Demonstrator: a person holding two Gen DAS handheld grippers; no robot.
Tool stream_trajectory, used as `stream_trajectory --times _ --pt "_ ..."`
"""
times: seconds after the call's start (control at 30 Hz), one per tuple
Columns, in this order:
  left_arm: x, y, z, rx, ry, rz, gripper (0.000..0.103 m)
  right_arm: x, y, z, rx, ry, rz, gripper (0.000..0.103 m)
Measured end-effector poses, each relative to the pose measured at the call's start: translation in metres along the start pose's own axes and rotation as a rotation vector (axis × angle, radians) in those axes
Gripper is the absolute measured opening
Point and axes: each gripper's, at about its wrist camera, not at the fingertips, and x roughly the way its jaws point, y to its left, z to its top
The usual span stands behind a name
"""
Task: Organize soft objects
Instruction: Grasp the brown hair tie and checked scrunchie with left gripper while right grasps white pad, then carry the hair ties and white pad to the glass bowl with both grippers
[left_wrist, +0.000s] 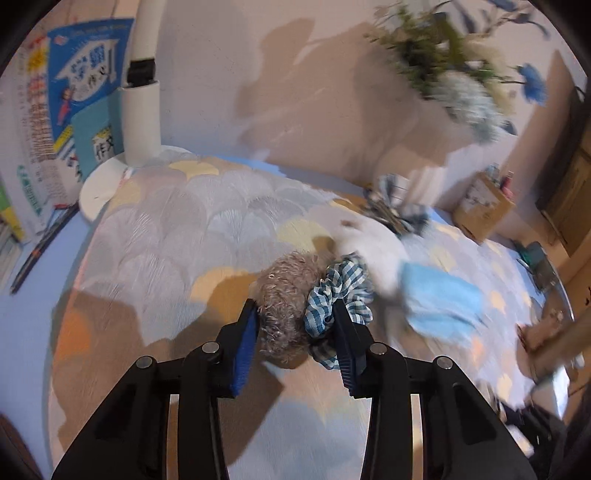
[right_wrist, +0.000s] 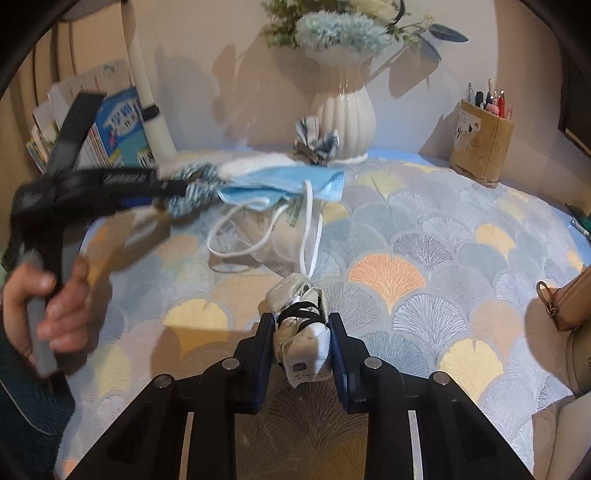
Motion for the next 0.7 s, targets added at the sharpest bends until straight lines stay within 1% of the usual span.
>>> stream_trajectory --times 0.1,0.2,0.3,0.43,0.53,0.57,0.63,0.67,0.7 --pt "-0.028 -0.01 -0.026 0.015 0.002 -0.03 0.036 -0.009 -0.003 -0.003 0.02 -0.01 -0.004 0.028" --pt "-0.042 -0.016 -0.05 0.006 0.016 -0.065 0.036 -0.023 -0.008 -0.014 0.02 -0.013 -0.008 0.028" --pt "-0.052 -0.031 -0.072 0.023 0.028 -0.086 0.036 -0.036 -0.017 -0.027 0.057 0.006 0.008 0.028" --pt "-0.055 -0.056 -0.093 0.095 0.026 -0.089 0.036 -0.049 -0.026 -0.041 0.071 0.032 0.008 0.028" --pt "-0.053 -0.067 -0.106 0.134 0.03 -0.082 0.036 -0.055 -0.032 -0.051 0.08 0.045 0.006 0.028" --pt "-0.05 -0.068 -0.11 0.138 0.027 -0.088 0.036 -0.054 -0.034 -0.056 0.085 0.06 0.006 0.028" --pt "-0.045 -0.068 -0.116 0.151 0.044 -0.072 0.036 -0.049 -0.036 -0.064 0.093 0.1 0.006 0.03" --pt "-0.045 -0.068 -0.116 0.154 0.048 -0.071 0.039 -0.049 -0.037 -0.066 0.094 0.105 0.009 0.03" --pt "-0.047 -0.068 -0.116 0.154 0.039 -0.089 0.042 -0.051 -0.036 -0.068 0.088 0.091 0.01 0.032"
